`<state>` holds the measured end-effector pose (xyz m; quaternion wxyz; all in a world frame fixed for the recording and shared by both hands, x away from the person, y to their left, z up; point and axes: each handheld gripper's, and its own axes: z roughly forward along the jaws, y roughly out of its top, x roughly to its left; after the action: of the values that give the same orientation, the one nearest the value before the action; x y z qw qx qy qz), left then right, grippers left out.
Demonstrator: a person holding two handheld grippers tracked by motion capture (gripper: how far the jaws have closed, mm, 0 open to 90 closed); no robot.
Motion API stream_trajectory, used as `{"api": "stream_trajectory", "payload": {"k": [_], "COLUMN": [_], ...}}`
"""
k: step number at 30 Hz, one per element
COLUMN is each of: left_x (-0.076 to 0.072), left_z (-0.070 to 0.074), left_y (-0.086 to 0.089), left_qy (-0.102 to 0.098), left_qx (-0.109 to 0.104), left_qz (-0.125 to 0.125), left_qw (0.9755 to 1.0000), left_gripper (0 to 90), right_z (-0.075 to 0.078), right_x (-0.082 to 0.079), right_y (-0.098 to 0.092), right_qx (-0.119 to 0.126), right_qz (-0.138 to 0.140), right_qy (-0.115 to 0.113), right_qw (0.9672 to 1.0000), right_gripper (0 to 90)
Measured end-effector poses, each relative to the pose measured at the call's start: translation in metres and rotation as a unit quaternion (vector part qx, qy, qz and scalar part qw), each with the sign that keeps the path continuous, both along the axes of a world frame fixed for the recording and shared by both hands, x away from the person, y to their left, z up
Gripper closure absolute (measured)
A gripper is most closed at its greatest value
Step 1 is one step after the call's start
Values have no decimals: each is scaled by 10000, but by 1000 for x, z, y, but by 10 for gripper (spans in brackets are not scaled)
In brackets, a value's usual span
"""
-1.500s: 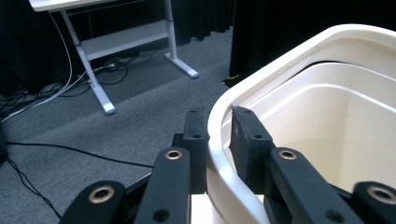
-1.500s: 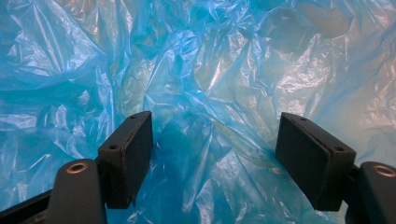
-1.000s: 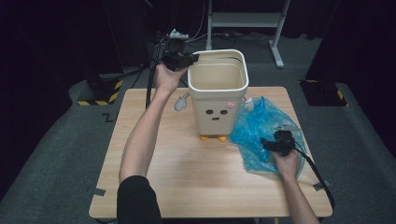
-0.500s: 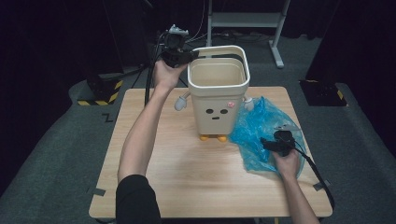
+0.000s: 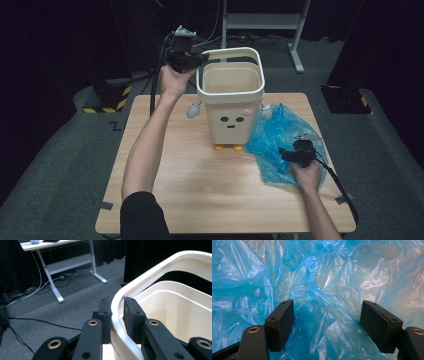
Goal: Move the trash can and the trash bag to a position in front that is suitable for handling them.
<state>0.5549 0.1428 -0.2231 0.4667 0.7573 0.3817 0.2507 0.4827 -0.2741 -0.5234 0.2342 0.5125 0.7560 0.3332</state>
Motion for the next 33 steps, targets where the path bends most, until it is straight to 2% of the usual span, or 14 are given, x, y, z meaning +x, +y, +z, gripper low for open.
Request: {"api": "stream_trajectory", "payload": {"k": [12,26,33], "left_x": [-15,-31,-45], "left_z": [4,7,4], "left_y": [11,31,43], "left_qy": [-67,-108,-172], "left_qx": [24,-14,-24], "left_qz": [6,128,235], "left_qw": [10000,9999,9996], "left_gripper": [767,767,767], "right_z": [0,0,0], "right_x": [0,0,0], "right_y": [0,0,0], "right_qx": [13,8,4], "right_qz": [15,21,20], "right_qy": [-9,-10,-10], "right_qw": [10000,10000,10000], "right_gripper": [275,275,275]}}
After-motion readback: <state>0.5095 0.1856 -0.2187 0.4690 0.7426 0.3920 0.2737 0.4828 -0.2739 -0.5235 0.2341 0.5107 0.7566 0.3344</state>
